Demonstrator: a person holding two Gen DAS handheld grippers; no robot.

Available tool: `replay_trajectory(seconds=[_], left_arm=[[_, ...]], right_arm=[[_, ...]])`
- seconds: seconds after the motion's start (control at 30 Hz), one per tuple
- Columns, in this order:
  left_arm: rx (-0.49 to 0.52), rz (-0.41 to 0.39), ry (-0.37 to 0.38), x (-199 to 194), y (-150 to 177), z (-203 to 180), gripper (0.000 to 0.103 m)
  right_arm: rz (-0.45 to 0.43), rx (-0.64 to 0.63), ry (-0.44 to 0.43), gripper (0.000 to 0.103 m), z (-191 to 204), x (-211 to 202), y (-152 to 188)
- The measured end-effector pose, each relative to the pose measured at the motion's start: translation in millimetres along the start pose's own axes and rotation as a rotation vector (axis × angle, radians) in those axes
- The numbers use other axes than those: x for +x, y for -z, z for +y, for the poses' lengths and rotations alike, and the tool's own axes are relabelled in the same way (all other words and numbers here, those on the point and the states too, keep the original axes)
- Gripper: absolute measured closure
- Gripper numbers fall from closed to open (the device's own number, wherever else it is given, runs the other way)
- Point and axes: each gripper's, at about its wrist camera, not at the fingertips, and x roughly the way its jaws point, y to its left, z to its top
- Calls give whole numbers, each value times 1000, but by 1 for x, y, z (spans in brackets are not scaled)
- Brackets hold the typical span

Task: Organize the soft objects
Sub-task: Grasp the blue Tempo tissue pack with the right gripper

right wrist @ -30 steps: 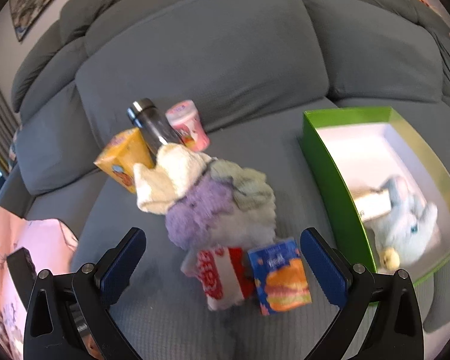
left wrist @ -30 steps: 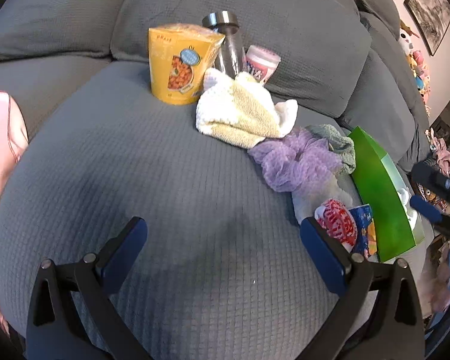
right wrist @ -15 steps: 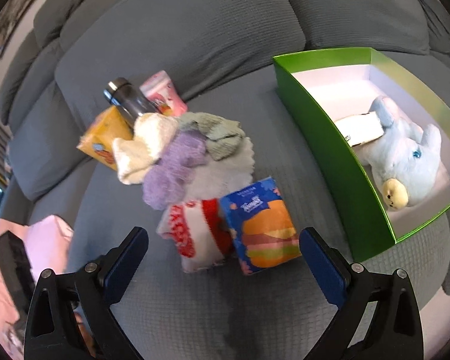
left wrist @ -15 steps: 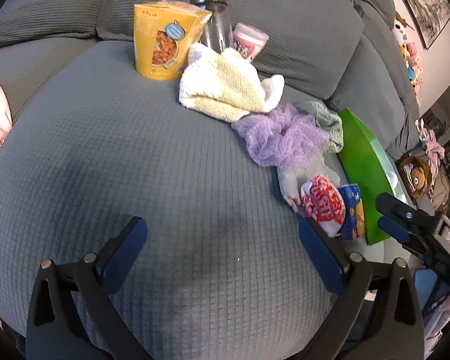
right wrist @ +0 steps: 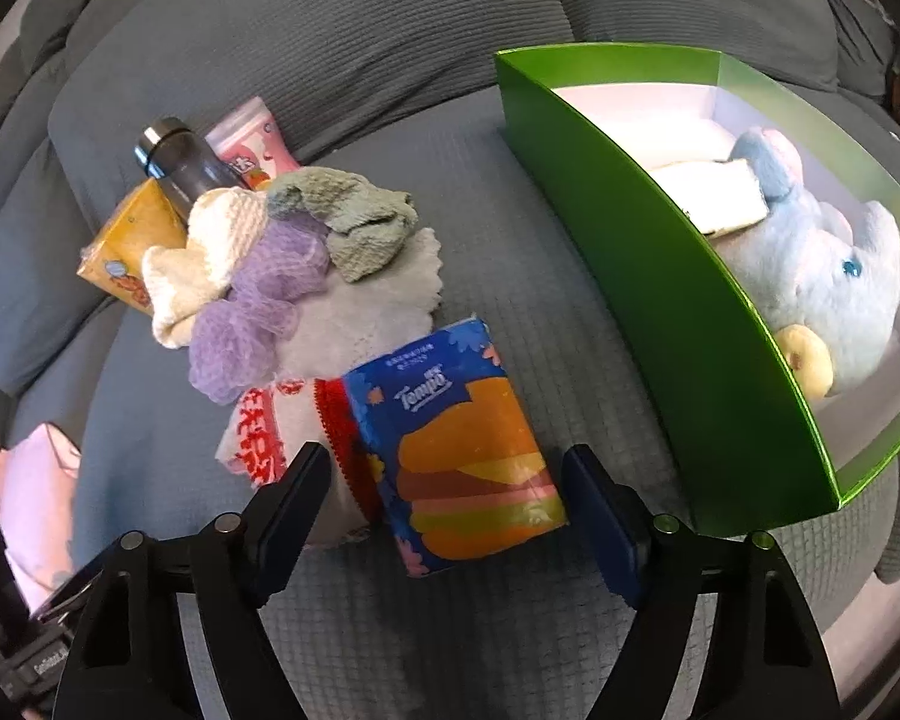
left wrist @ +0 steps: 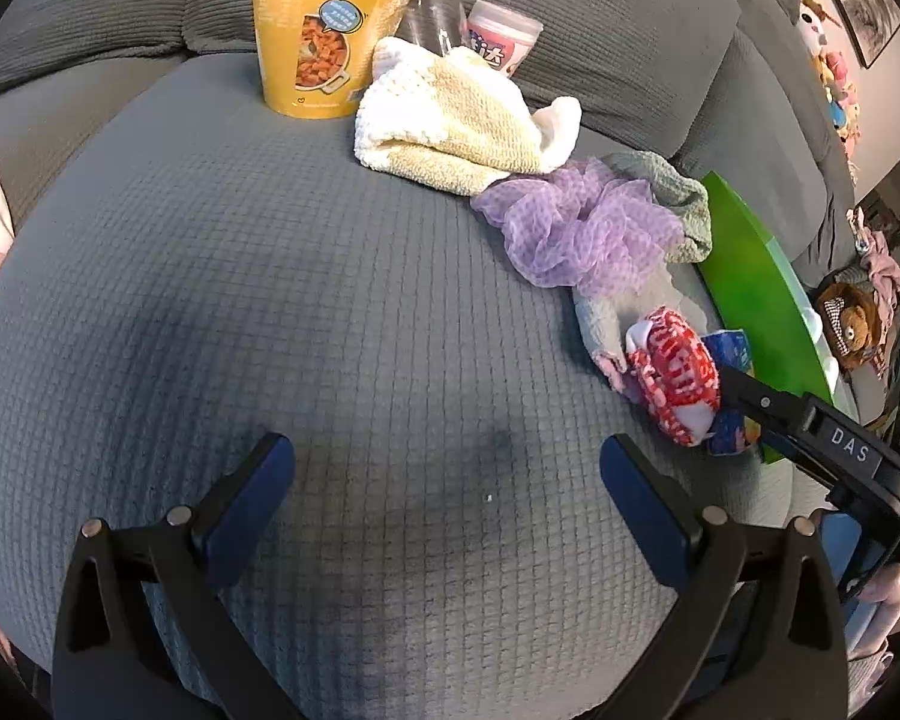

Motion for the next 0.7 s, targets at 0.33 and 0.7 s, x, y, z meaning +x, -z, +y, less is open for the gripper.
replay_trajectory(seconds=[0.33,0.7], left_arm=[[-9,-21,-24,-9,-3,6,20],[-107,-70,-104,-27,-16,42,25]], right_arm=[[-119,-58,-42,48,22,-44,-2],[90,-197,-268,51,104,13,22]])
